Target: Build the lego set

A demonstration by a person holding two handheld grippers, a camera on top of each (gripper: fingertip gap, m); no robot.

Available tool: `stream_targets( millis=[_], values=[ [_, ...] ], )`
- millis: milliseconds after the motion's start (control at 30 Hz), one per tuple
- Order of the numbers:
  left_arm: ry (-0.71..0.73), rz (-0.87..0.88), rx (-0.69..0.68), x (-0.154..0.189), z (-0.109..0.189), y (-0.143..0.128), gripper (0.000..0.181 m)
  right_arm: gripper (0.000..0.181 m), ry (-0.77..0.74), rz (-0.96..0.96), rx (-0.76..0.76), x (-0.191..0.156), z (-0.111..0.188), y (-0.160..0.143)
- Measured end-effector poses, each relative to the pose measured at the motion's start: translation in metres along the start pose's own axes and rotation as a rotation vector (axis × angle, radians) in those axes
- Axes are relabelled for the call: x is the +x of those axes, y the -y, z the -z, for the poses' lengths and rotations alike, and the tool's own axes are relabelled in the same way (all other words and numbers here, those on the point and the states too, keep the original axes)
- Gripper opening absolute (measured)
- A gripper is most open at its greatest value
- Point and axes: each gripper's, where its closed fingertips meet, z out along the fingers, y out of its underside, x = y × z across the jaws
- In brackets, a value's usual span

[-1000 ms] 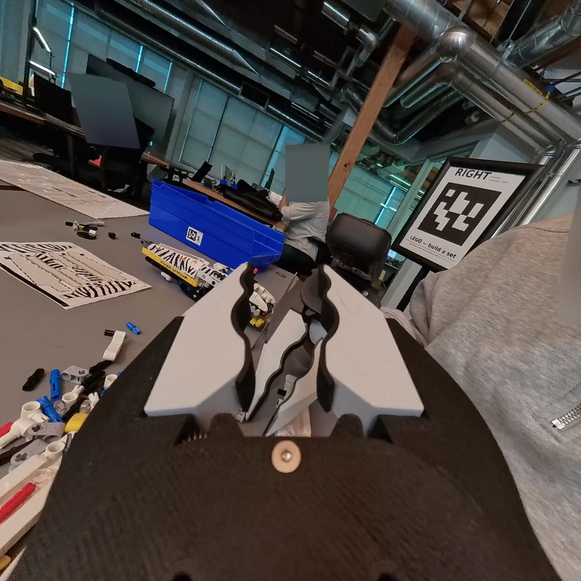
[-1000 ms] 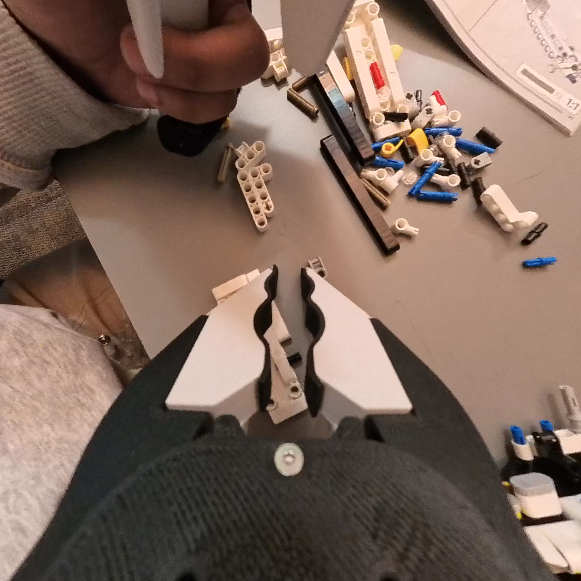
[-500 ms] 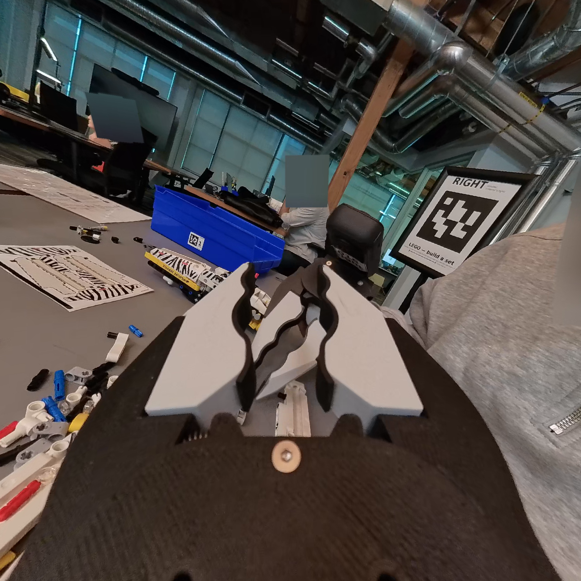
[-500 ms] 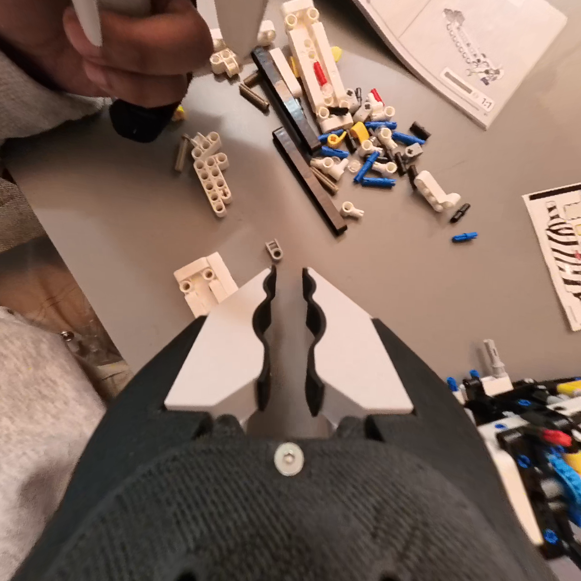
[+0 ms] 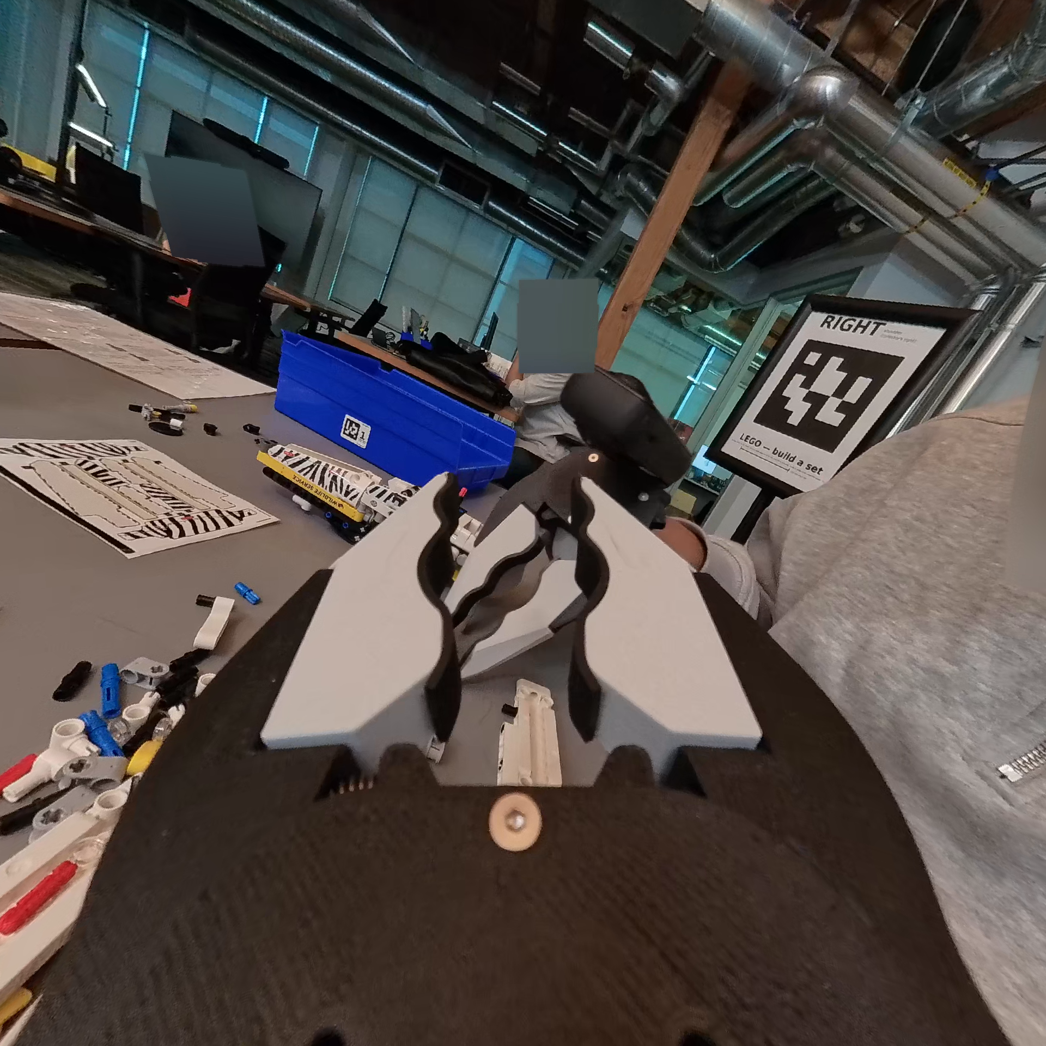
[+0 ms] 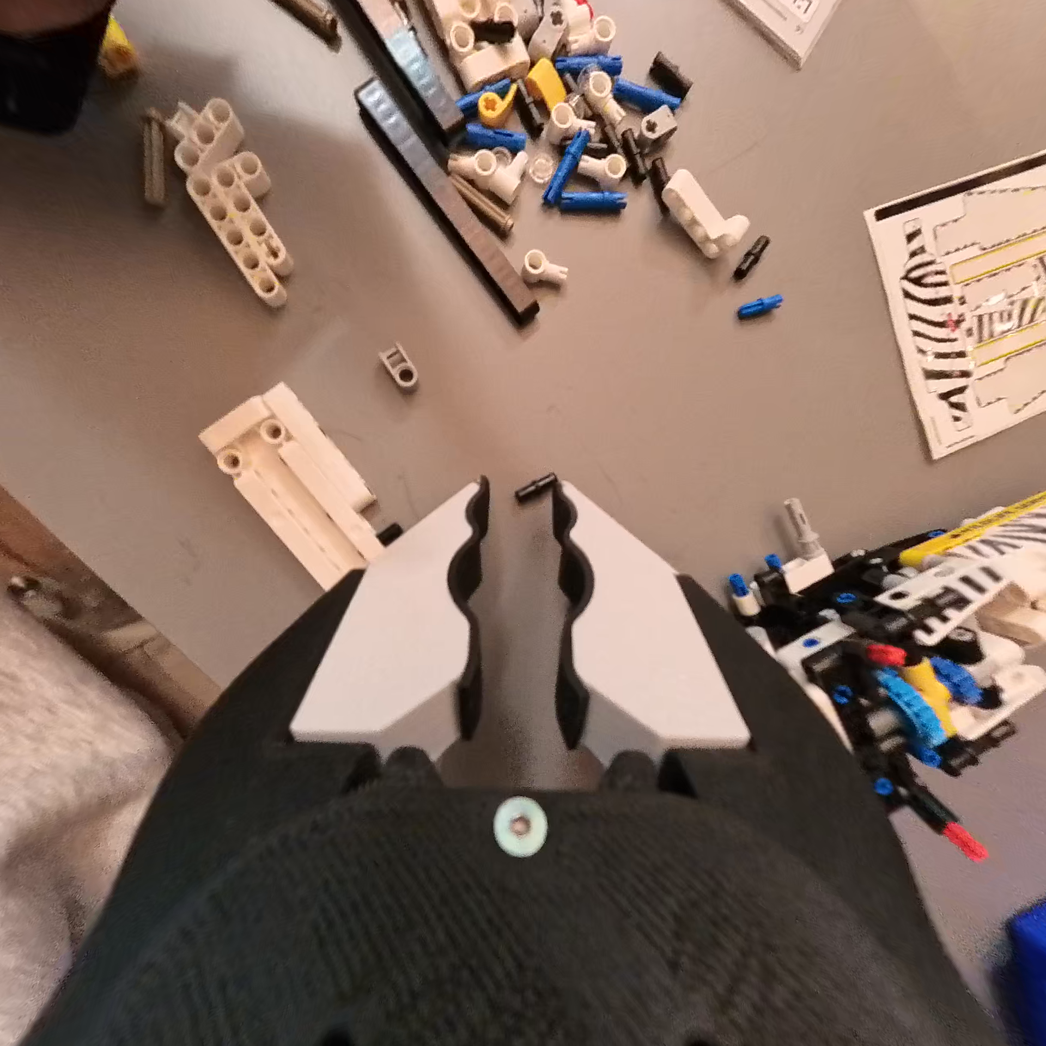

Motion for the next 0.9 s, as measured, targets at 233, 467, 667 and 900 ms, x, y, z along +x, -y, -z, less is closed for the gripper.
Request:
stream_targets(
  millis=[233, 467, 667, 900],
  values=[
    [-0.004, -0.001, 0.002, 0.001, 0.000, 0.001, 0.038, 0.010, 0.060, -0.105, 0.002, -0.004, -0.006, -0.001],
    [0.001, -0.002, 0.003, 0.001, 0.001, 0.001, 0.038, 0.003, 0.029, -0.076, 0.159, -0.002, 0.006, 0.022],
    [0.016, -0.043, -0.027, 0.002, -0.003, -0.004, 0.043, 0.003, 0.176, -0.224, 0.765, 0.003, 0.093, 0.092],
    [0.259, -0.424, -0.059, 0.001, -0.019, -0.007, 0.067, 0.003, 0.524, -0.436, 1.010, -0.009, 0.127, 0.111]
  ],
)
